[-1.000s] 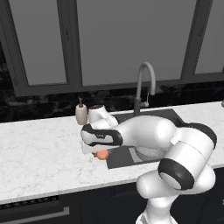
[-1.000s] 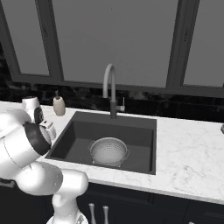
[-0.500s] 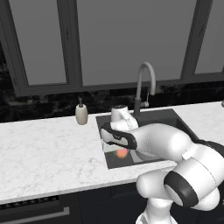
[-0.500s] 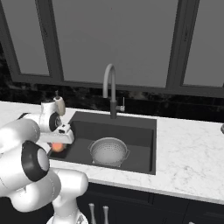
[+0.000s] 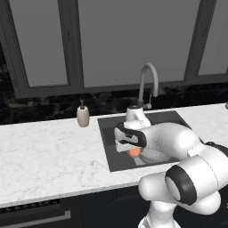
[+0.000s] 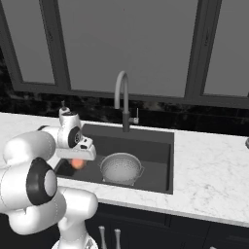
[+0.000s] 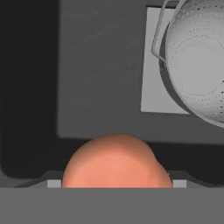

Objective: Put the colander in the sink, put the peach in the colander, and turn on the sink faucet and pour water over the colander.

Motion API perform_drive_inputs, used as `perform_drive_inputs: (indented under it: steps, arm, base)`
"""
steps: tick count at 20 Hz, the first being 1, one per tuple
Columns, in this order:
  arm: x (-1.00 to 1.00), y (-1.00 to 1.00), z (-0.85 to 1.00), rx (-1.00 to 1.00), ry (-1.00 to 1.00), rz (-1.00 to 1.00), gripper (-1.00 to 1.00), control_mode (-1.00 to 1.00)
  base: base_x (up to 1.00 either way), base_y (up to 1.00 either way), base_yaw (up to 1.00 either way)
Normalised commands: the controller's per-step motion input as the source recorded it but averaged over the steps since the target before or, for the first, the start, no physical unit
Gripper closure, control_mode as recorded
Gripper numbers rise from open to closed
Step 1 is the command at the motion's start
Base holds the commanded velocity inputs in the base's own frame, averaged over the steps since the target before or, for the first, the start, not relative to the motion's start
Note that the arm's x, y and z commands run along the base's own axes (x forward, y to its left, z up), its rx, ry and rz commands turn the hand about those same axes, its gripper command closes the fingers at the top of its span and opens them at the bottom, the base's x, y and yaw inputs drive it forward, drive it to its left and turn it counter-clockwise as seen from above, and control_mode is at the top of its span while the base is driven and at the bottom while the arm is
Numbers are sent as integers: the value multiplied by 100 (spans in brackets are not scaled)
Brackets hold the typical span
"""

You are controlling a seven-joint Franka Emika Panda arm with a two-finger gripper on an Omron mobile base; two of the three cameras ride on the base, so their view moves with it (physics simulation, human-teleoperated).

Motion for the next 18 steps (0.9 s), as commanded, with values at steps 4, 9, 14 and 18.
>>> perform_drive_inputs:
  steps: [4, 9, 14, 18]
  arm:
    - [27, -23, -8, 0, 0, 0, 100, -100]
    - [33, -29, -13, 0, 0, 0, 100, -100]
    - [27, -63, 0, 0, 0, 0, 100, -100]
    - [15, -69, -5, 0, 0, 0, 100, -100]
  base:
    - [0, 0, 0]
    - [0, 0, 0]
    - [0, 0, 0]
    - [0, 0, 0]
